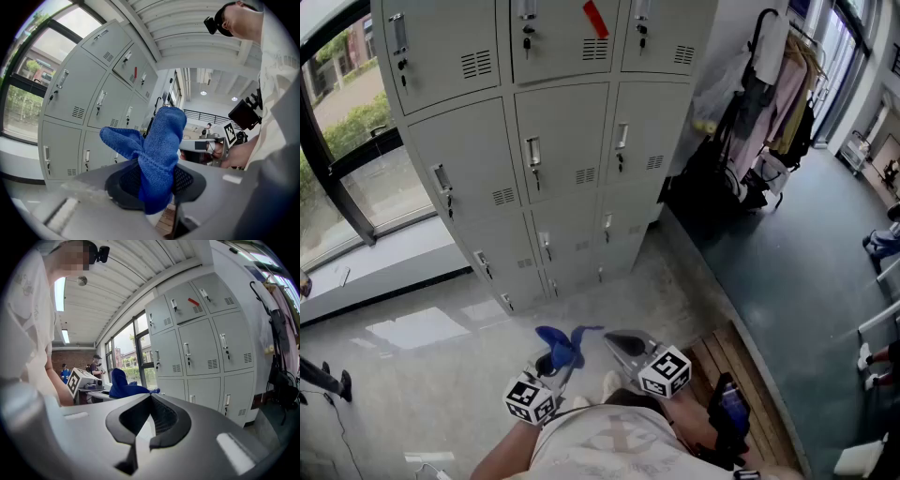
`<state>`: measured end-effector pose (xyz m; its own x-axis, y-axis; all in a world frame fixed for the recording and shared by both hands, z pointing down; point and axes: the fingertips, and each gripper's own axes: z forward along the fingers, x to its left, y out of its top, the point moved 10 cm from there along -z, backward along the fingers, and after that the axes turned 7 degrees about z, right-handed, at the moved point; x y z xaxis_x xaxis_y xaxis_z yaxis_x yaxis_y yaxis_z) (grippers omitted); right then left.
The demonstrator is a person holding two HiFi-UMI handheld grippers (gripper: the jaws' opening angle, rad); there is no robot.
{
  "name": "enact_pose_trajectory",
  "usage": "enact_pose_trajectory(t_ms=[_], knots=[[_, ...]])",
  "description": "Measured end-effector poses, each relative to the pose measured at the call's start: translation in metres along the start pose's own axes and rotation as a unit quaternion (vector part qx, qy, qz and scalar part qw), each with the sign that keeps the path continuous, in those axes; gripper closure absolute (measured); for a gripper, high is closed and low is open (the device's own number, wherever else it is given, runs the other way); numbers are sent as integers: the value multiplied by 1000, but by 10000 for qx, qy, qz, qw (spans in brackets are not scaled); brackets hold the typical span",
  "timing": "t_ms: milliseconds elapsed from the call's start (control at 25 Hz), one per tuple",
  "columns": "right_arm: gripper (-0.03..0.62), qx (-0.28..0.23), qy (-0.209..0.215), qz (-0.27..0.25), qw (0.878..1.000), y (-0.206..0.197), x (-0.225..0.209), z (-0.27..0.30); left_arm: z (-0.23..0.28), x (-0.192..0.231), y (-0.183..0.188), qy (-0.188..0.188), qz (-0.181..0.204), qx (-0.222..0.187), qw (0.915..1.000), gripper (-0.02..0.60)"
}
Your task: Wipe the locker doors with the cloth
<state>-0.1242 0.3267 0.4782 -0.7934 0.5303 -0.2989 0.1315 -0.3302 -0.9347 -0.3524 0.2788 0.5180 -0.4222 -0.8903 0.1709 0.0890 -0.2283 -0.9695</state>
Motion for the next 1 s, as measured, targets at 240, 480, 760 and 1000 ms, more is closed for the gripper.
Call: enact_pose_trajectory(t_ms=[240, 480, 760, 1000], knots=[[588, 36, 1, -23, 10000, 4, -3, 6, -4, 3, 5, 162, 51, -150, 9997, 457], [588, 111, -136, -133, 9998, 5, -16, 10, 0, 9, 6, 328, 122, -135, 9993, 457], [588, 190, -2, 42, 9998, 10, -63, 20, 39, 18, 5, 508, -118, 57, 9986, 456], [588, 290, 148, 280, 9991, 16, -120, 21, 91, 21, 10, 707, -214, 184, 9971, 454]])
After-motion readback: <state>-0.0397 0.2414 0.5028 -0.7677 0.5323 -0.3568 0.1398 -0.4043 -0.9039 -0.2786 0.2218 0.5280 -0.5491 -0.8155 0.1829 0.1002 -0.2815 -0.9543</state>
